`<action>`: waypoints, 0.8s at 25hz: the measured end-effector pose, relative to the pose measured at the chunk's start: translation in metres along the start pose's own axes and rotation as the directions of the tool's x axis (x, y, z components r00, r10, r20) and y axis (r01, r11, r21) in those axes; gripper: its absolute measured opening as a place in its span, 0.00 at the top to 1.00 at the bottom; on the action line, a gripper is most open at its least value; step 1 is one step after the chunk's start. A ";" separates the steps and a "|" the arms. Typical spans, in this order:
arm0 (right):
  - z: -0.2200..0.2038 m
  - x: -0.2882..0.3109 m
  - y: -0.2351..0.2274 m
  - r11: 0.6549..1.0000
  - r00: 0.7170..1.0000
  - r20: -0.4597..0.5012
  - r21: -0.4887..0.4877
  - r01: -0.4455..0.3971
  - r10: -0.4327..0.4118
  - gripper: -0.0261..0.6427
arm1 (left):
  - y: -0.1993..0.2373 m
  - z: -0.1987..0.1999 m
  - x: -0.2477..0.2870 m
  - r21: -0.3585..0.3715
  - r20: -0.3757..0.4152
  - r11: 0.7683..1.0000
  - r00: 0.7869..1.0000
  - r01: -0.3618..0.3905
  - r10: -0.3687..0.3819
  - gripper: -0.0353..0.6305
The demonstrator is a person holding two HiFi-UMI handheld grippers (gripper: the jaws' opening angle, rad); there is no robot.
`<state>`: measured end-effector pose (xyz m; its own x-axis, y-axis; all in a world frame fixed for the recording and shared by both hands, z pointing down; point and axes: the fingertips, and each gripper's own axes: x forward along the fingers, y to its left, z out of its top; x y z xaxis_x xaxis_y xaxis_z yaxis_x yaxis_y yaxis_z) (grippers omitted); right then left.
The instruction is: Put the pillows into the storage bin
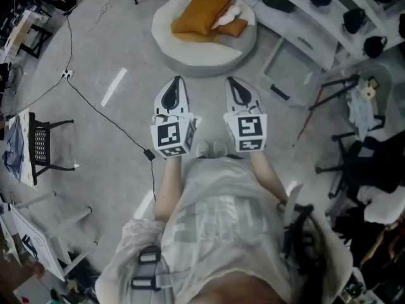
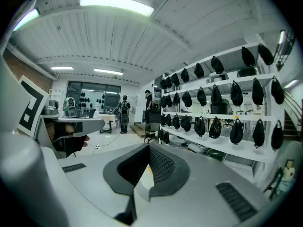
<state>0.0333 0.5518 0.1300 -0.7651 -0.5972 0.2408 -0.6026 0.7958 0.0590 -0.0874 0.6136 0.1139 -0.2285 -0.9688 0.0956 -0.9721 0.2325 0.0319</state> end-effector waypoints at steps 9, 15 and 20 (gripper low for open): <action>-0.001 -0.002 -0.012 0.999 0.999 0.013 0.026 -0.033 0.033 0.95 | -0.014 0.003 0.009 0.021 -0.002 1.000 1.000 -0.007 0.007 0.94; -0.010 -0.002 -0.038 0.997 0.998 0.040 0.068 -0.042 0.039 0.95 | -0.019 0.001 0.011 0.007 0.014 0.999 0.999 -0.039 0.039 0.94; -0.002 0.002 -0.053 0.996 0.998 0.050 0.081 -0.040 0.036 0.95 | 0.006 0.005 0.020 -0.007 0.005 0.995 0.995 -0.096 0.096 0.94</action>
<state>0.0643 0.5084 0.1296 -0.7966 -0.5724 0.1944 -0.5880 0.8083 -0.0295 -0.0982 0.5948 0.1106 -0.3207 -0.9426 0.0933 -0.9454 0.3246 0.0298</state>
